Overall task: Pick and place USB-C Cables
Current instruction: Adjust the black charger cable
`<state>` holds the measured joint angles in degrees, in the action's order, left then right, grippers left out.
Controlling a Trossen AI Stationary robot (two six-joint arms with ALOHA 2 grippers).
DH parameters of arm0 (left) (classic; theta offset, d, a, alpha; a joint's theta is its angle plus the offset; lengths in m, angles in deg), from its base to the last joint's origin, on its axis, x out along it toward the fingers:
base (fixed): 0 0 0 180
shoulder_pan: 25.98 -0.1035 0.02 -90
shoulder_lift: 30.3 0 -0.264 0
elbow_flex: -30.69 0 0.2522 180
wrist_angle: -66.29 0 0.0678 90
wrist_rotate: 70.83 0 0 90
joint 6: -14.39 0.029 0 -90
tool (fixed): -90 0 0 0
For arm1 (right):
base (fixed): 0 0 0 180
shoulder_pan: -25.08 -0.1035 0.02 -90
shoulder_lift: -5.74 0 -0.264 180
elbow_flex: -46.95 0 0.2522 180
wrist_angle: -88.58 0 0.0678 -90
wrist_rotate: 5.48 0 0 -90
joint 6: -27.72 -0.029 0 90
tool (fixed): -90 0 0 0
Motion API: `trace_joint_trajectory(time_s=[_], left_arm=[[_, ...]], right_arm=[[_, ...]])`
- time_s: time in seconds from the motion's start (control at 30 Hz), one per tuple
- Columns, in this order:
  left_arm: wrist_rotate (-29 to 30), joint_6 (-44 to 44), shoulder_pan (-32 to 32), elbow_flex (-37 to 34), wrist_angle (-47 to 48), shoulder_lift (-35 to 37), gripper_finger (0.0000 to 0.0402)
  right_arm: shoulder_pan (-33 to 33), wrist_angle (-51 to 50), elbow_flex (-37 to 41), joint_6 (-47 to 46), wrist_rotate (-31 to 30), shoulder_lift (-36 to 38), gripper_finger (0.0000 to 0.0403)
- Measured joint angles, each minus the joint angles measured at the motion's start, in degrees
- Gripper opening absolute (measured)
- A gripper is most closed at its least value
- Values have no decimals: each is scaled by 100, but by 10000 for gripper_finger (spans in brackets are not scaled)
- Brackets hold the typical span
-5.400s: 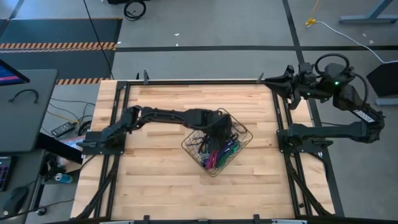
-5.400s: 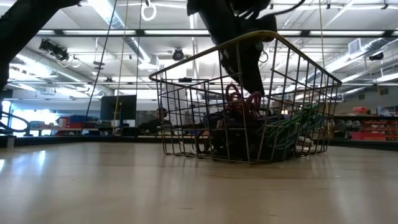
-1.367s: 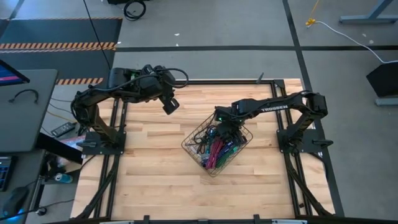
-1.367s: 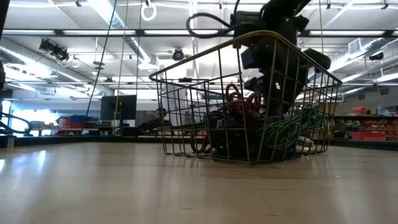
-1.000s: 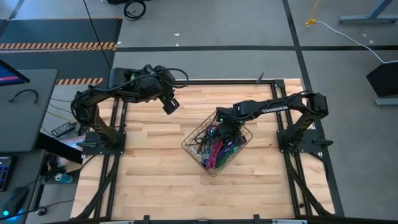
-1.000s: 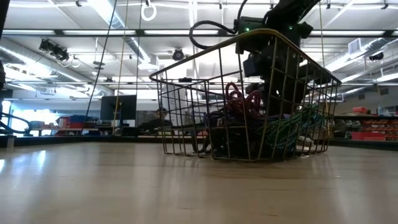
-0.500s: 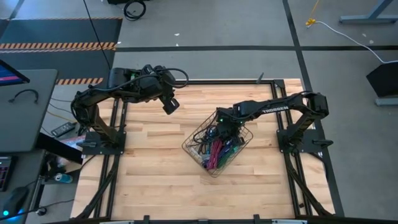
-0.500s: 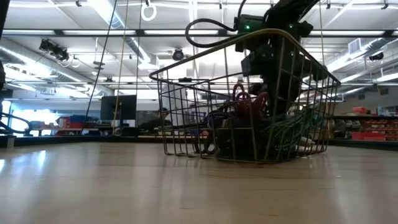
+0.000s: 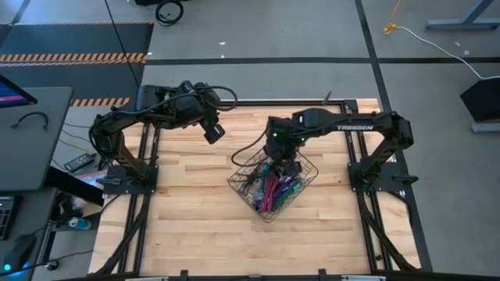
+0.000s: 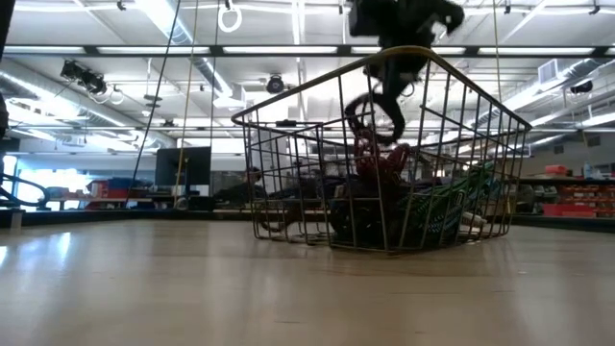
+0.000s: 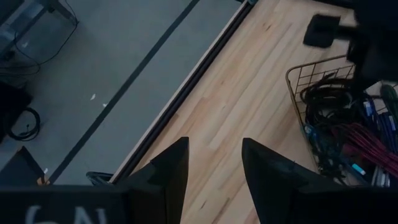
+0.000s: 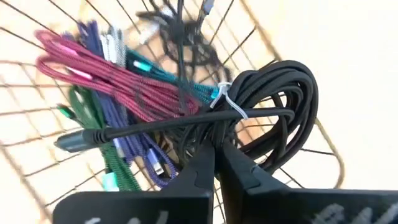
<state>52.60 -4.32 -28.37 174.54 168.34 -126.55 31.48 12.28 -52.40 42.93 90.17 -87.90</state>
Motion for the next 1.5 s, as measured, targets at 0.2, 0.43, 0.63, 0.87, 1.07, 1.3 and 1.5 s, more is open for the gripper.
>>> trace_joint_trajectory(time_s=[0.2,0.43,0.63,0.87,1.07,1.3,1.5], left_arm=[[0,49,-1,0,0,0,156],[0,49,0,0,2,0,156],[0,47,-1,0,2,0,156],[0,46,-2,0,2,0,156],[0,45,-1,0,4,0,156],[0,43,0,0,4,0,156],[0,43,-2,0,4,0,156]], right_arm=[[-169,-586,-677,-410,6,4,8],[-651,-556,-790,-857,471,-2,8],[-1069,129,-422,-1325,253,-9,8],[-1236,578,480,-1860,-27,-9,8],[-1233,559,1287,-2161,-217,-11,8],[-1233,854,1735,-2320,-214,-11,8],[-1233,1275,1736,-2233,-101,-11,44]])
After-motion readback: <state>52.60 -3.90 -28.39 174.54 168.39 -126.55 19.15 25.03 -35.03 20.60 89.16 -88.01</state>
